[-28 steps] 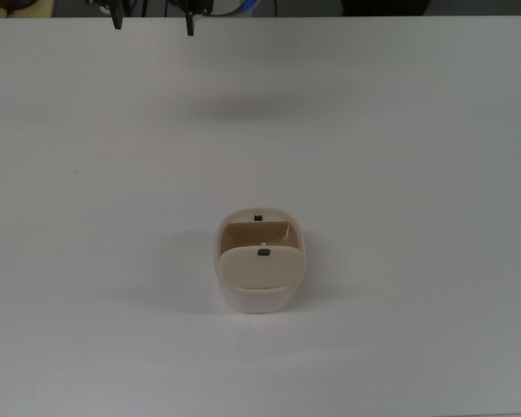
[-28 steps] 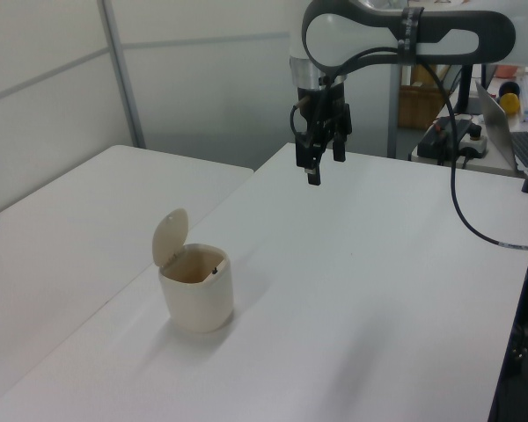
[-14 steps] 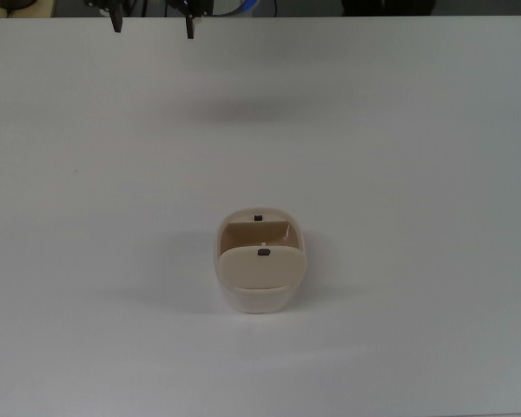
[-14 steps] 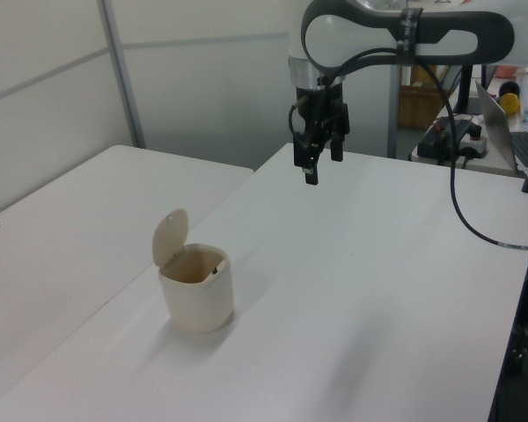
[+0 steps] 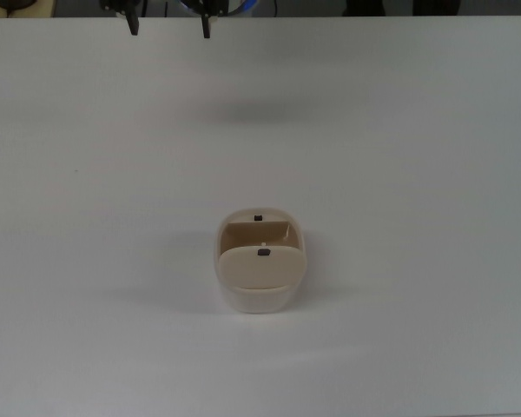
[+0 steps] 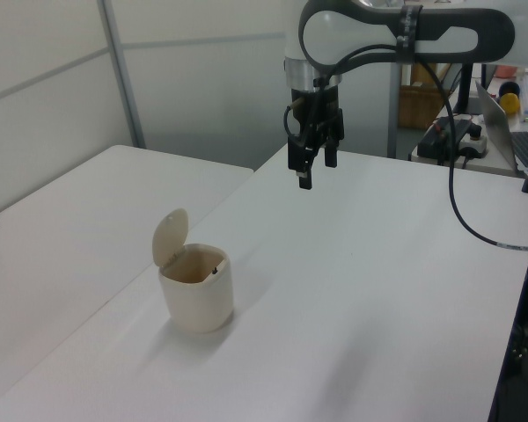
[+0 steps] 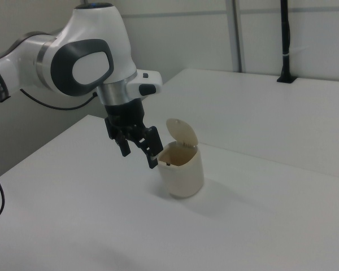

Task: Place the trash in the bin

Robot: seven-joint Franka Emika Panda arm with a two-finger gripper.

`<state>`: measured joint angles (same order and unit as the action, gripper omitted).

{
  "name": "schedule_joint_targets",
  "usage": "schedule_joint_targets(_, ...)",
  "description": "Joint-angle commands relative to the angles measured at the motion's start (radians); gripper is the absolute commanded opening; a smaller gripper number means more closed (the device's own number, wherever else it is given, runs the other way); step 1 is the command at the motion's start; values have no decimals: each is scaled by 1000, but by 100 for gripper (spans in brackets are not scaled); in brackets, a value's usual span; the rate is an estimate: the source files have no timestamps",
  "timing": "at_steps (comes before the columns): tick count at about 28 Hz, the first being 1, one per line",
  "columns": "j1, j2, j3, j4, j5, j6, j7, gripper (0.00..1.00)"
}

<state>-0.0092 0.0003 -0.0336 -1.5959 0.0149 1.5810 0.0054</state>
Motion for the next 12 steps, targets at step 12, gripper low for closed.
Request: schedule_joint_targets(12, 3, 47, 0, 56, 11, 50, -51, 100)
